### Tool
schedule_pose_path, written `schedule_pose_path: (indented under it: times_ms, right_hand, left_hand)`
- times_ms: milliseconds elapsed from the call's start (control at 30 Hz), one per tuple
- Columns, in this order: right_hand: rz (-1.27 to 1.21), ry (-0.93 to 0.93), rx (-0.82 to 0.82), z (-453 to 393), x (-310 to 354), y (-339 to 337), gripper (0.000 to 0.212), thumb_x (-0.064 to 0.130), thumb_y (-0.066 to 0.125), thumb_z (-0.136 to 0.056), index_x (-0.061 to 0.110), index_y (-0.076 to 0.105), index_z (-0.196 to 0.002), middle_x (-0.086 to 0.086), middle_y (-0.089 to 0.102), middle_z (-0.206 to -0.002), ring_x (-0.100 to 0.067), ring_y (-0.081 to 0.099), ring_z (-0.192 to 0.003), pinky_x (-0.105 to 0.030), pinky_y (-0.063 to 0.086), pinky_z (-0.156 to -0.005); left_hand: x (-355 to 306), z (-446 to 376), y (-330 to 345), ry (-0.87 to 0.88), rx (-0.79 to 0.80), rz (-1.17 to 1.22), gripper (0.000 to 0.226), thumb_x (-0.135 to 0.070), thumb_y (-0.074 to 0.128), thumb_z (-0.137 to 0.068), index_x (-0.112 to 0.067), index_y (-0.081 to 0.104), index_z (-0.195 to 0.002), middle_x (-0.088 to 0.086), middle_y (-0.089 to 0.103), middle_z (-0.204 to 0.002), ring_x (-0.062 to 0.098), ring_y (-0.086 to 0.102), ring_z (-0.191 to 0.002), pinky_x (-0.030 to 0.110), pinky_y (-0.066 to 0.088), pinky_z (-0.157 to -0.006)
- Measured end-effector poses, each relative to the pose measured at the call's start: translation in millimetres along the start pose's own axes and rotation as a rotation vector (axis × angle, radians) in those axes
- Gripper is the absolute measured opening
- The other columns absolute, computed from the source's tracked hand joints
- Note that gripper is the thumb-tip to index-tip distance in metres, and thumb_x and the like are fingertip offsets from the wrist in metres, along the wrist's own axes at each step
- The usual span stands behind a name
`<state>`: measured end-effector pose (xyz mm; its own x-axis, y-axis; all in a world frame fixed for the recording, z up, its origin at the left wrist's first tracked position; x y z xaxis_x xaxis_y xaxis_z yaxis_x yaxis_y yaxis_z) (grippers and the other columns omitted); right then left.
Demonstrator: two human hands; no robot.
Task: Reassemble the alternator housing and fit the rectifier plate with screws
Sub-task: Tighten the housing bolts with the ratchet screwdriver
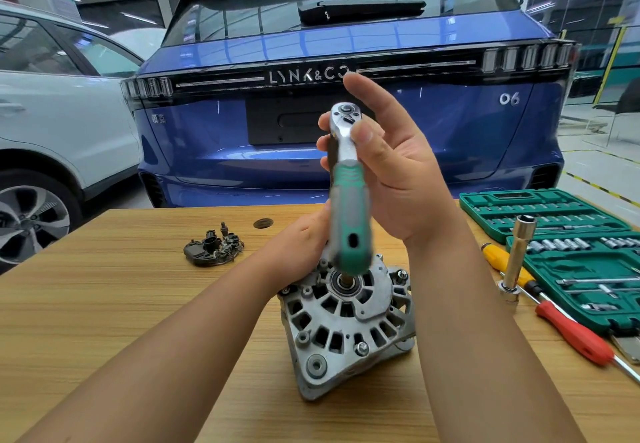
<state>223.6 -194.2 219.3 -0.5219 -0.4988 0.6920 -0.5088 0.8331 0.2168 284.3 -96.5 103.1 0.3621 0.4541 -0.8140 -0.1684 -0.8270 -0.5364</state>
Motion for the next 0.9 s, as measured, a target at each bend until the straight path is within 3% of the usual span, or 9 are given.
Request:
schedule_pose_path:
  times_ms: [100, 167, 267, 333, 500, 567, 633, 733, 900]
  right_hand:
    - [0.092, -0.054, -0.093, -2.6, 2.9, -2.0, 0.037, 0.014, 0.060, -0.092, 0.025, 0.053, -0.127, -0.013, 0.058, -0.096, -0.029, 0.053, -0.082, -0.043, 0.047, -0.076]
    - [0.227, -0.126, -0.168, -1.7, 8.2, -5.2, 0.038, 0.016, 0.067, -0.091, 0.023, 0.053, -0.126, 0.000, 0.061, -0.091, -0.011, 0.059, -0.080, -0.029, 0.051, -0.078]
    - [0.507, -0.233, -0.301, 0.6, 15.8, -5.0, 0.035, 0.020, 0.073, -0.090, 0.023, 0.056, -0.120, 0.016, 0.061, -0.083, -0.001, 0.058, -0.074, -0.019, 0.049, -0.073]
    - [0.642, -0.318, -0.412, 4.5, 23.6, -2.8, 0.026, 0.018, 0.073, -0.090, 0.022, 0.060, -0.112, 0.018, 0.059, -0.078, 0.000, 0.057, -0.070, -0.017, 0.047, -0.068]
    - [0.570, -0.292, -0.518, 8.8, 31.4, -9.9, 0.016, 0.008, 0.069, -0.093, 0.024, 0.069, -0.097, 0.016, 0.062, -0.070, -0.001, 0.054, -0.062, -0.019, 0.046, -0.060]
    - [0.387, -0.191, -0.516, 6.6, 26.5, -13.4, 0.015, 0.009, 0.068, -0.094, 0.023, 0.071, -0.095, 0.012, 0.064, -0.070, -0.005, 0.057, -0.063, -0.019, 0.047, -0.062]
    - [0.270, -0.091, -0.496, 4.5, 21.0, -12.9, 0.011, 0.013, 0.066, -0.097, 0.021, 0.073, -0.095, 0.007, 0.062, -0.068, -0.008, 0.055, -0.063, -0.020, 0.047, -0.061]
    - [0.228, 0.033, -0.440, 3.0, 15.0, -11.6, 0.012, 0.020, 0.062, -0.100, 0.019, 0.072, -0.093, 0.004, 0.057, -0.069, -0.010, 0.049, -0.065, -0.023, 0.045, -0.062]
    - [-0.061, 0.214, -0.287, 1.9, 1.4, 6.1, 0.022, 0.020, 0.050, -0.104, 0.014, 0.071, -0.106, 0.000, 0.064, -0.083, -0.011, 0.055, -0.073, -0.021, 0.046, -0.065]
  left_hand:
    - [-3.8, 2.1, 4.2, -0.018, 0.059, 0.032, 0.064, -0.049, 0.023, -0.109, -0.008, 0.071, -0.106, -0.004, 0.075, -0.098, 0.004, 0.069, -0.092, 0.021, 0.052, -0.086]
    - [-5.1, 3.5, 4.2, -0.030, 0.079, 0.004, 0.073, -0.065, 0.016, -0.103, -0.019, 0.072, -0.102, -0.014, 0.075, -0.096, 0.000, 0.069, -0.091, 0.019, 0.051, -0.087]
    - [-7.7, 5.1, 1.1, -0.046, 0.037, -0.033, 0.053, -0.060, 0.015, -0.105, -0.041, 0.060, -0.086, -0.048, 0.059, -0.073, -0.030, 0.053, -0.073, -0.006, 0.037, -0.067]
    - [-11.7, 7.2, 1.9, -0.060, 0.040, -0.064, 0.045, -0.053, 0.016, -0.109, -0.046, 0.054, -0.085, -0.048, 0.057, -0.071, -0.036, 0.045, -0.072, -0.009, 0.030, -0.066]
    - [-10.1, 6.8, 1.2, -0.056, 0.058, -0.108, 0.048, -0.057, 0.019, -0.108, -0.042, 0.062, -0.093, -0.036, 0.062, -0.085, -0.033, 0.048, -0.078, -0.007, 0.031, -0.066]
    - [-10.5, 6.9, 4.4, -0.044, 0.095, -0.114, 0.051, -0.061, 0.021, -0.105, -0.037, 0.065, -0.105, -0.030, 0.063, -0.099, -0.030, 0.051, -0.085, -0.001, 0.036, -0.080]
    - [-7.6, 7.5, 7.9, -0.068, 0.142, -0.103, 0.053, -0.067, 0.028, -0.102, -0.033, 0.068, -0.114, -0.019, 0.070, -0.112, -0.010, 0.063, -0.105, 0.025, 0.045, -0.101]
    - [-8.5, 9.9, 8.5, -0.084, 0.150, -0.114, 0.054, -0.068, 0.031, -0.101, -0.033, 0.068, -0.118, -0.007, 0.073, -0.118, 0.017, 0.068, -0.110, 0.050, 0.049, -0.103]
    - [-10.2, 6.6, 5.4, -0.048, 0.103, -0.115, 0.053, -0.062, 0.031, -0.103, -0.027, 0.071, -0.101, -0.012, 0.072, -0.093, 0.003, 0.067, -0.083, 0.031, 0.048, -0.076]
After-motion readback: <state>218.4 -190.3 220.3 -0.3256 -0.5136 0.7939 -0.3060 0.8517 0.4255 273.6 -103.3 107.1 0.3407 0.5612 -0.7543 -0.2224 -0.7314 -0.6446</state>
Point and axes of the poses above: each hand's wrist, its own z-axis away from the middle knuckle, its own y-axis out of the palm, x = y × z, the point moved 9 cm from there along -z, towards the middle knuckle
